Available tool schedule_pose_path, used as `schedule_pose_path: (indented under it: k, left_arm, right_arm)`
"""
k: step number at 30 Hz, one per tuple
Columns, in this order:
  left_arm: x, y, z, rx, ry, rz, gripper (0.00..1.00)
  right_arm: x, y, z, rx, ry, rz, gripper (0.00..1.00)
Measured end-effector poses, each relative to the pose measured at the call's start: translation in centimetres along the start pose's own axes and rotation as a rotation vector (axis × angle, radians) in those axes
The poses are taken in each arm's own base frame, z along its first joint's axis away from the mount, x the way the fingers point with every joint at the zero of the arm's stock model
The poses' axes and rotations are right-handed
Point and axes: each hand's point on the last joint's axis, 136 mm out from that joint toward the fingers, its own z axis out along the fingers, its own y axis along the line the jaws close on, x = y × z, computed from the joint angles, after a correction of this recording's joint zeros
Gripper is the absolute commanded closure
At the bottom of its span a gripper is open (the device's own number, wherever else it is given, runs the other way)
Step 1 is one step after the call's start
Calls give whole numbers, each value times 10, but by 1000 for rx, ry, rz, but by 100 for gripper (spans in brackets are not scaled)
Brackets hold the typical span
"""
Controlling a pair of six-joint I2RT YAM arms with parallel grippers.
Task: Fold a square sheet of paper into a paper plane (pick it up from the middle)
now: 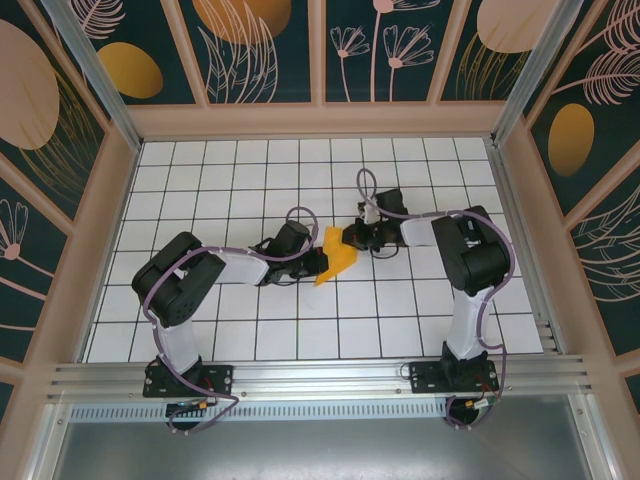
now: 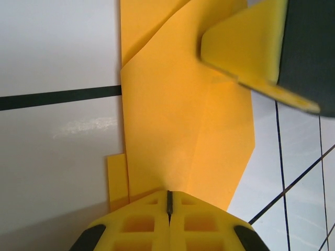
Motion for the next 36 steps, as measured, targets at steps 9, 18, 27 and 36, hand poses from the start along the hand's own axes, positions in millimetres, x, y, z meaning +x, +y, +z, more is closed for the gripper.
schedule_pose_path:
  k: [9,18,27,36]
  left_arm:
    - [-1,0,0,2,-4,1,100]
    - [-1,0,0,2,-5,1,100]
    - [-1,0,0,-1,-2,2,100]
    - [-1,-3,-6,-7,3,16,94]
  right_arm:
    - [-54,-29,-21,88,-150,33,100]
    - [-33,17,-29,49,-147,-55,100]
    - [25,35,-1,-11,11,-62,100]
    - [37,19,12,4,79,-16,100]
